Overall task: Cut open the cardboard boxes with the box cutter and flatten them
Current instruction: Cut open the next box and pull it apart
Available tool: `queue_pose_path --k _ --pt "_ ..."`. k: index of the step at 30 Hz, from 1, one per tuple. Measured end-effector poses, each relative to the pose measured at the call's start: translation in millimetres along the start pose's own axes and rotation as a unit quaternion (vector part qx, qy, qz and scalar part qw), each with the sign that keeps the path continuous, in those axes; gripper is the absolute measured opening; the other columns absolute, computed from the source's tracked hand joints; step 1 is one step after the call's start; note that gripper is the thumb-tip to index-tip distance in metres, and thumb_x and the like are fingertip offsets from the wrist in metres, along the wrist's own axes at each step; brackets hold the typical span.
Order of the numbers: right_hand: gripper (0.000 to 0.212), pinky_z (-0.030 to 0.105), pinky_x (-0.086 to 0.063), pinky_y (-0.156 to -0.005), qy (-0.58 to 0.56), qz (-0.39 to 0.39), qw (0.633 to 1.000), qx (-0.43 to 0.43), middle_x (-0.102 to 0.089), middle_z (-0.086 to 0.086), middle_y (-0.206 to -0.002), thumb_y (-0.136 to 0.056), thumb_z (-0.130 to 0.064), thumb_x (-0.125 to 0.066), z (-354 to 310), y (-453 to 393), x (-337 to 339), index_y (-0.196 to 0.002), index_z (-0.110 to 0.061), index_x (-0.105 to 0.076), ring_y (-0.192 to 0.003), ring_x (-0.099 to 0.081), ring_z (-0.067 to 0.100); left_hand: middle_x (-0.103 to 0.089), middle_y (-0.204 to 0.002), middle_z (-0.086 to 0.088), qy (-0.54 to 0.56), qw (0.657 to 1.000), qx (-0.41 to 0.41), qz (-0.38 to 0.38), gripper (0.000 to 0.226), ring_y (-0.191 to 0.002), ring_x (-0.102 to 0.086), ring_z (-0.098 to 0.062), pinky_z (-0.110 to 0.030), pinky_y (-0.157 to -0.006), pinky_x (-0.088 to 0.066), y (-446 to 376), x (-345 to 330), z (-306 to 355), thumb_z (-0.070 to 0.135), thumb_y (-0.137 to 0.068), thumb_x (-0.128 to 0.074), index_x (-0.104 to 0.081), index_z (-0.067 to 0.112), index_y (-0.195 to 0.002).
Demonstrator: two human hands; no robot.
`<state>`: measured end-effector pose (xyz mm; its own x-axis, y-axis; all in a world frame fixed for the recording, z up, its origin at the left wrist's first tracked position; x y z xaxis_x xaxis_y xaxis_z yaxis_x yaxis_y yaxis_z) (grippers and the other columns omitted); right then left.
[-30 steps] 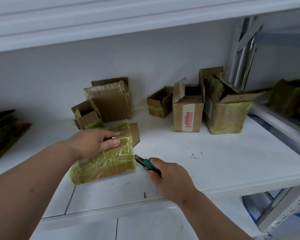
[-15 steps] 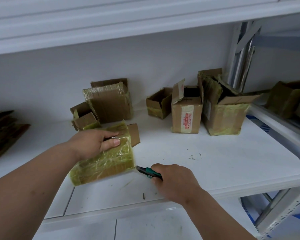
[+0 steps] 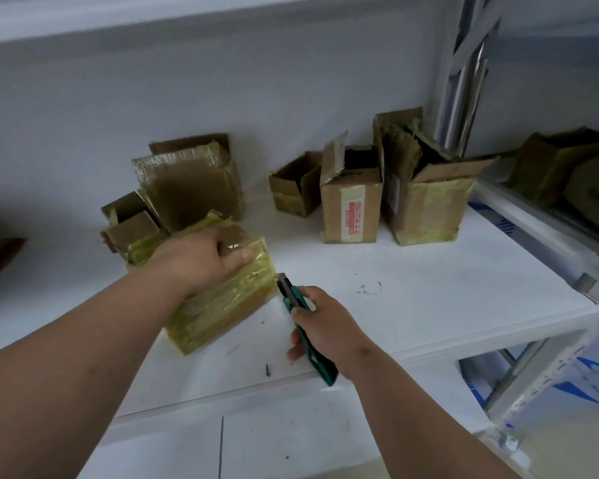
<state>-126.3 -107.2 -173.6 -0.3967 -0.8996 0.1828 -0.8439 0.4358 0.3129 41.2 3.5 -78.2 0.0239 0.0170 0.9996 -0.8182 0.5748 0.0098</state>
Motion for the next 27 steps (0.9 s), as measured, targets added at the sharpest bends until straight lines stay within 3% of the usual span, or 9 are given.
queue_pose_path --k 3,7,10,12,15,17,20,27 --pt "0.035 0.024 -0.051 -0.056 -0.093 0.009 0.995 -0.016 -0.068 0.008 -0.073 -0.102 -0.017 -0.045 5 2 3 -0.135 -0.03 -0.048 -0.062 -0.071 0.025 -0.057 -0.129 0.001 0.026 0.997 -0.009 -0.071 0.078 -0.108 -0.056 -0.022 -0.032 -0.084 -0.046 3 1 -15 0.082 -0.073 -0.048 -0.045 0.034 -0.135" --pt "0.034 0.037 -0.058 -0.067 -0.212 0.01 0.976 -0.044 -0.063 0.012 -0.073 -0.104 -0.017 -0.045 5 1 -1 -0.135 -0.031 -0.049 -0.062 -0.067 0.031 -0.044 -0.142 0.007 0.094 0.985 -0.027 -0.141 0.088 -0.119 -0.048 -0.018 -0.028 -0.094 -0.04 16 -8 -30 0.085 -0.07 -0.05 -0.035 0.043 -0.145" --pt "0.041 0.034 -0.058 -0.063 -0.216 -0.002 0.975 -0.059 -0.063 0.013 -0.079 -0.105 -0.018 -0.043 3 1 -11 -0.143 -0.033 -0.041 -0.065 -0.068 0.031 -0.022 -0.159 0.012 0.113 0.983 -0.059 -0.129 0.096 -0.142 -0.03 -0.019 -0.041 -0.116 -0.026 27 -21 -30 0.084 -0.071 -0.046 -0.023 0.038 -0.152" --pt "0.042 0.035 -0.059 -0.067 -0.22 -0.012 0.973 -0.063 -0.063 0.013 -0.081 -0.105 -0.018 -0.043 3 0 -18 -0.145 -0.032 -0.039 -0.065 -0.069 0.03 -0.011 -0.163 0.01 0.095 0.987 -0.072 -0.107 0.092 -0.149 -0.016 -0.017 -0.048 -0.121 -0.014 30 -25 -30 0.074 -0.075 -0.042 -0.02 0.034 -0.154" --pt "0.036 0.045 -0.06 -0.082 -0.228 -0.017 0.972 -0.049 -0.065 0.011 -0.081 -0.105 -0.019 -0.045 2 2 -22 -0.14 -0.028 -0.044 -0.064 -0.07 0.029 -0.007 -0.164 0.01 0.082 0.987 -0.075 -0.114 0.091 -0.15 -0.007 -0.015 -0.048 -0.122 -0.009 32 -25 -29 0.071 -0.076 -0.037 -0.016 0.032 -0.155" --pt "0.026 0.04 -0.061 -0.074 -0.217 -0.011 0.975 -0.036 -0.065 0.01 -0.079 -0.105 -0.02 -0.044 0 5 -22 -0.129 -0.028 -0.049 -0.062 -0.07 0.028 -0.006 -0.164 0.01 0.074 0.987 -0.082 -0.115 0.092 -0.151 -0.005 -0.014 -0.049 -0.122 -0.009 31 -26 -29 0.072 -0.075 -0.034 -0.015 0.032 -0.156" --pt "0.015 0.021 -0.052 -0.048 -0.198 0.007 0.98 -0.021 -0.063 0.008 -0.079 -0.105 -0.02 -0.042 1 12 -27 -0.113 -0.03 -0.05 -0.056 -0.068 0.024 -0.005 -0.164 0.01 0.063 0.988 -0.086 -0.113 0.092 -0.151 -0.004 -0.013 -0.049 -0.121 -0.009 28 -28 -30 0.074 -0.075 -0.031 -0.013 0.034 -0.156" --pt "0.023 0.02 -0.047 -0.044 -0.228 0.043 0.973 0.006 -0.061 0.011 -0.075 -0.103 -0.016 -0.041 4 16 -40 -0.118 -0.022 -0.058 -0.05 -0.064 0.024 -0.002 -0.163 0.013 0.063 0.986 -0.092 -0.126 0.09 -0.151 -0.001 -0.012 -0.05 -0.122 -0.006 27 -30 -32 0.075 -0.075 -0.03 -0.011 0.037 -0.155"
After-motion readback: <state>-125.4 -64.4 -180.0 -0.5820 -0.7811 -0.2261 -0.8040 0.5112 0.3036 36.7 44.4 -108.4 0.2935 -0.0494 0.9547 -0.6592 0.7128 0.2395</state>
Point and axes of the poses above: each hand's wrist, its own y-axis away from the middle knuckle, its own x-axis out of the back of the hand, z = x × y, the point moved 4 cm from there along -y, towards the middle knuckle
